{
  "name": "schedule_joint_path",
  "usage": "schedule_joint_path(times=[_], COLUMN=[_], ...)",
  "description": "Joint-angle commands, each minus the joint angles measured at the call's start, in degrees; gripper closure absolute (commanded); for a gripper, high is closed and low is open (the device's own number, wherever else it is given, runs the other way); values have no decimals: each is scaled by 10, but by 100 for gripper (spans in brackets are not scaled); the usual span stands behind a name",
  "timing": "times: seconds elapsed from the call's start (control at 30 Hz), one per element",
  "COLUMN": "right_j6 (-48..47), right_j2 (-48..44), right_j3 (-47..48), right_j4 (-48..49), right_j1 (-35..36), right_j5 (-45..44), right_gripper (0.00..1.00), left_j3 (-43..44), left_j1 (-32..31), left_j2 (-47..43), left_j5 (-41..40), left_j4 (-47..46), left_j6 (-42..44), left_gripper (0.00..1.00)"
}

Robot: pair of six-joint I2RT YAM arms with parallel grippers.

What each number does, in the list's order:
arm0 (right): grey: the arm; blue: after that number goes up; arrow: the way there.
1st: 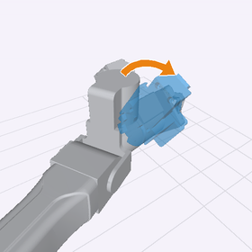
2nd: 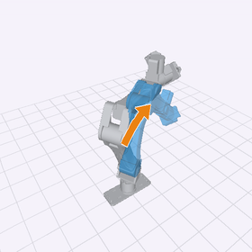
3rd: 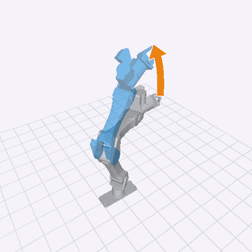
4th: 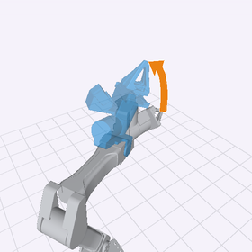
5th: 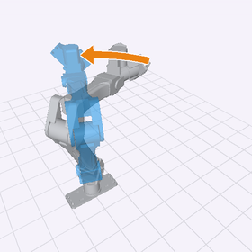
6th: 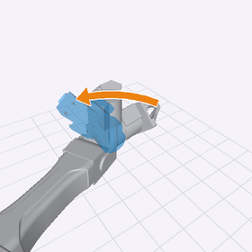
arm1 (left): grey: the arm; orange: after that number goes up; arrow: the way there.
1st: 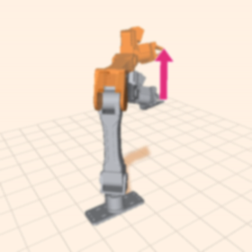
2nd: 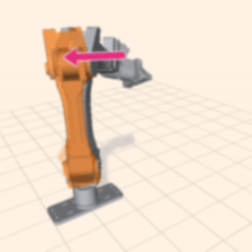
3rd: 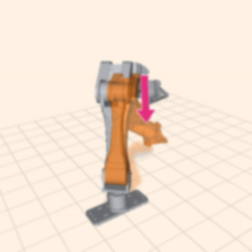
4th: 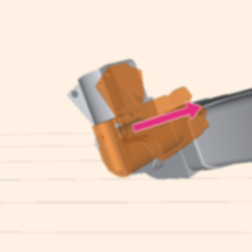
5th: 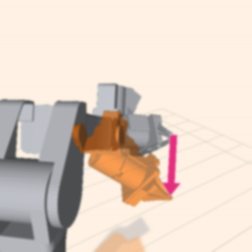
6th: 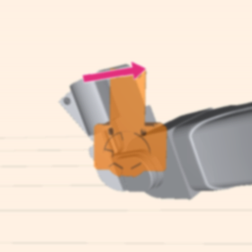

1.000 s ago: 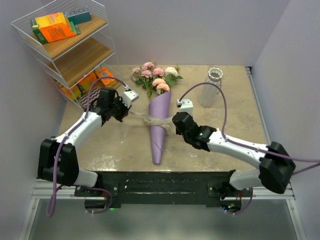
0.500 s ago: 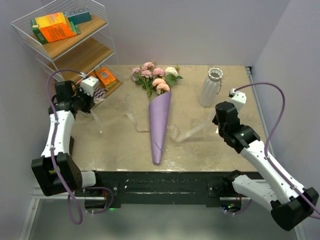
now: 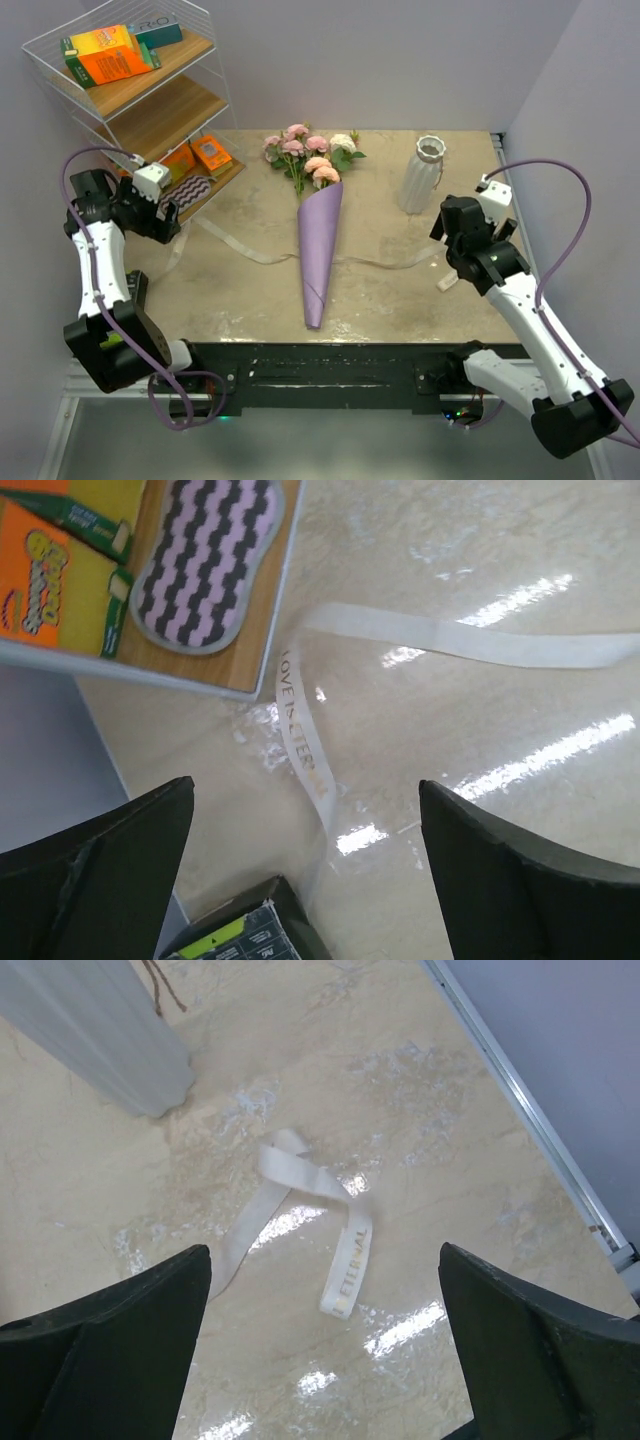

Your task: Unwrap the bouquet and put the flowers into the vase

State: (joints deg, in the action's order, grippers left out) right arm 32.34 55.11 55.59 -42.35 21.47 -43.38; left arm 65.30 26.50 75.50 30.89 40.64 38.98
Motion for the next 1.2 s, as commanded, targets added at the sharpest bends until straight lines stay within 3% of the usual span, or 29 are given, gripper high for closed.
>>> schedule_joint_path(times=[0.0, 0.1, 0.13, 0.33, 0.43, 0.63, 0.8, 1.03, 1.17], right_j6=[-18, -48, -54, -110, -128, -134, -133, -132, -135], right_j2=[-33, -62, -65, -104, -118, -136, -149, -142, -137], right_j3=[31, 34, 36, 38, 36, 36, 29, 39, 45], right_j4=[8, 38, 41, 67, 69, 53, 61, 68, 71], right_j1=[-1, -1, -1, 0, 0, -1, -1, -1, -1], right_j5=[-4, 24, 32, 125, 157, 195, 236, 260, 270], right_gripper=[1, 1, 1, 1, 1, 2, 5, 11, 13], left_j3=[63, 95, 93, 76, 111, 210, 239, 322, 323], left_j1=[-5, -71, -124, -314, -359, -399, -404, -413, -418], left_j2=[-24, -7, -2, 67, 142, 278, 331, 422, 440], left_j5=[176, 252, 265, 284, 291, 287, 269, 262, 236], left_j4=[134, 218, 216, 46, -5, -40, -120, -82, -91], left_j6=[93, 170, 173, 56, 22, -7, -56, -42, -45], left_gripper=[1, 1, 1, 1, 1, 2, 2, 9, 11])
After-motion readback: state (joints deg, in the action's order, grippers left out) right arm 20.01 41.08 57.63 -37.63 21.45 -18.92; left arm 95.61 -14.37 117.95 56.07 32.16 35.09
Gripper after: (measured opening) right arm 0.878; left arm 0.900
